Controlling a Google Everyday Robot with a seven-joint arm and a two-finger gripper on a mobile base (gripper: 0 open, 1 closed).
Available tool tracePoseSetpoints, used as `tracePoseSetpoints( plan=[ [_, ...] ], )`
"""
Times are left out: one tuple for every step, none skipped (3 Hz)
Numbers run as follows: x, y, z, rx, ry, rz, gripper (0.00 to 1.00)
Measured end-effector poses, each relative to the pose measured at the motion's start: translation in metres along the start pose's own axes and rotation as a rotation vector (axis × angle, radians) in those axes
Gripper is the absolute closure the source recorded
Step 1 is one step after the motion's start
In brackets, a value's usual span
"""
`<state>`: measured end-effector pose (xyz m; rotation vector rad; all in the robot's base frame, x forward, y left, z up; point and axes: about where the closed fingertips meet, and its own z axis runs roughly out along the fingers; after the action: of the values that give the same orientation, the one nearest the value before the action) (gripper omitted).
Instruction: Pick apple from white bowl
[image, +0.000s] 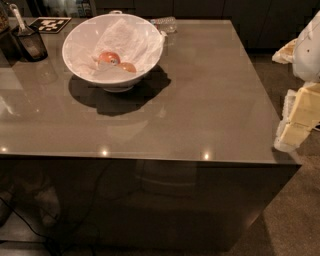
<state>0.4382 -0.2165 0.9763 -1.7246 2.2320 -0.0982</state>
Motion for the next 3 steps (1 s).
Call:
tracePoseSetpoints(
  plan=[
    [-0.013, -0.005, -0.006, 0.007, -0.006, 0.008, 0.0],
    [-0.109, -0.054, -0.042, 0.067, -0.046, -0.032, 0.0],
    [-0.11, -0.056, -0.034, 0.074, -0.058, -0.021, 0.0]
  ],
)
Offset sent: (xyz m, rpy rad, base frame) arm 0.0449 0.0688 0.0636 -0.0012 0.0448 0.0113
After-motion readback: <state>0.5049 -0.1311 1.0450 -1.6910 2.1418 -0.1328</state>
